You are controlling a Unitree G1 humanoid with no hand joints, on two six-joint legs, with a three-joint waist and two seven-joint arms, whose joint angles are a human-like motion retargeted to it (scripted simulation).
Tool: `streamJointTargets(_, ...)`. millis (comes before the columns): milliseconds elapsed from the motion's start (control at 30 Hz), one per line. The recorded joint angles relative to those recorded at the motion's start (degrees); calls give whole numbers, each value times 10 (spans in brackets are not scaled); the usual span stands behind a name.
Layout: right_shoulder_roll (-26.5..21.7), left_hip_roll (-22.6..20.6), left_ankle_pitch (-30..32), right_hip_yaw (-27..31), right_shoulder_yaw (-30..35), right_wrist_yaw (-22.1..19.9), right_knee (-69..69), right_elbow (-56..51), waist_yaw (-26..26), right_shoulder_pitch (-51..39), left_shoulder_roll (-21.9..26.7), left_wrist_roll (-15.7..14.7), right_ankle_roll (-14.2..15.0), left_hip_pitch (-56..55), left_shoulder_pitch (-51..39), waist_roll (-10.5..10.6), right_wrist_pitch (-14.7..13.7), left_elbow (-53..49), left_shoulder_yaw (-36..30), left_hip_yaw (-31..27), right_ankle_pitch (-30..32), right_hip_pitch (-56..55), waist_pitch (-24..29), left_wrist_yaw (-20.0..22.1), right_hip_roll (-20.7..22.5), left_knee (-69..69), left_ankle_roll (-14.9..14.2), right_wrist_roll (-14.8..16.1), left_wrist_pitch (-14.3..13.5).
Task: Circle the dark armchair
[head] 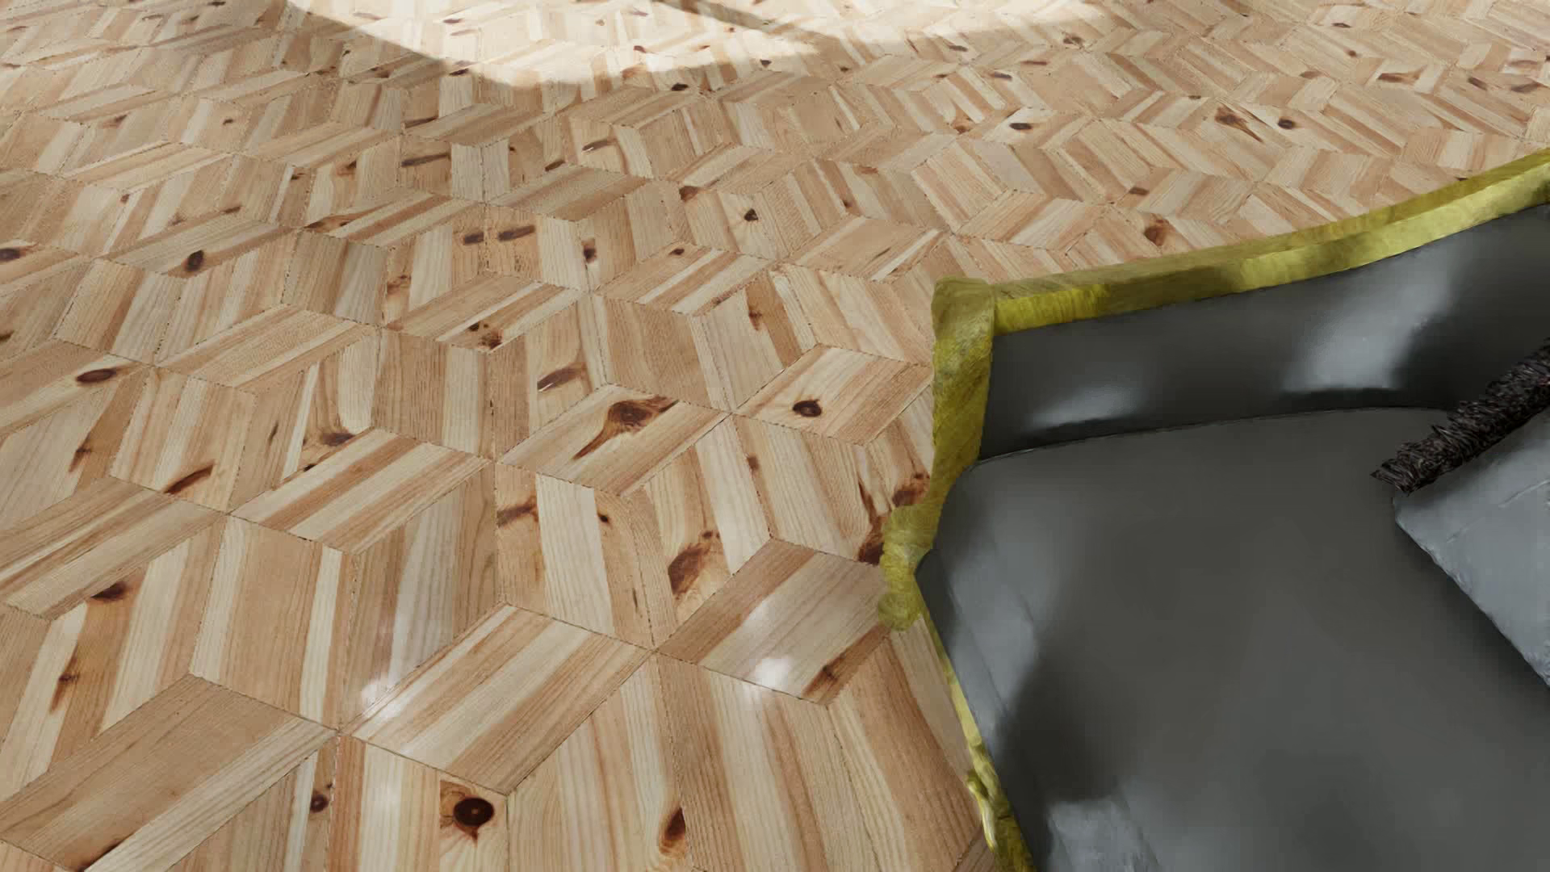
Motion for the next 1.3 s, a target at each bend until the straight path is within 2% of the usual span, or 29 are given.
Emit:
streamJointTargets(100,10,-10,-13,0,28,0,-26,11,4,10,-2,0,0,11,-15,-7,0,-4,22,0,-19,28,-8,0,-10,-11,0,0,0)
streamJointTargets(233,2,-7,-19,0,64,0,-39,29,0,1,-21,0,0,6,-28,-3,0,-21,15,0,-28,45,-8,0,-12,-10,0,0,0)
streamJointTargets(433,-7,-8,-25,0,40,0,-45,35,12,-13,-41,0,0,-2,-20,-6,0,-67,-8,0,-46,58,-8,0,-13,-6,0,0,0)
streamJointTargets(700,-12,-26,-44,0,9,0,-34,9,41,-15,-35,0,0,-16,-3,-9,0,-15,-18,0,-88,66,-16,0,-23,19,0,0,0)
streamJointTargets(800,-14,-39,-64,0,-10,0,58,7,43,-16,-32,0,0,-2,2,-10,0,7,-21,0,-71,9,-11,0,-40,17,0,0,0)
streamJointTargets(900,-13,-43,-89,0,-31,0,265,3,22,-20,-28,0,0,28,3,-3,0,21,-31,0,16,-110,5,0,-60,5,0,0,0)
streamJointTargets(933,-13,-40,-96,0,-38,0,336,-3,10,-19,-25,0,0,41,5,3,0,21,-33,0,6,-147,10,0,-59,1,0,0,0)
streamJointTargets(1000,-13,-31,-107,0,-46,0,444,-15,-18,-11,-19,0,0,64,8,16,0,17,-33,0,-55,-207,17,0,-47,1,0,0,0)
streamJointTargets(1067,-12,-21,-118,0,-48,0,479,-19,-44,-1,-14,0,0,81,8,28,0,16,-30,0,-66,-254,22,0,-32,6,0,0,0)
streamJointTargets(1167,-10,-7,-130,0,-37,0,417,0,-74,12,-9,0,0,105,-4,36,0,16,-26,0,-18,-300,28,0,-13,12,0,0,0)
streamJointTargets(1300,-9,3,-133,0,-1,0,211,42,-101,25,-11,0,0,150,-27,32,0,17,-33,0,66,-291,33,0,-8,4,0,0,0)
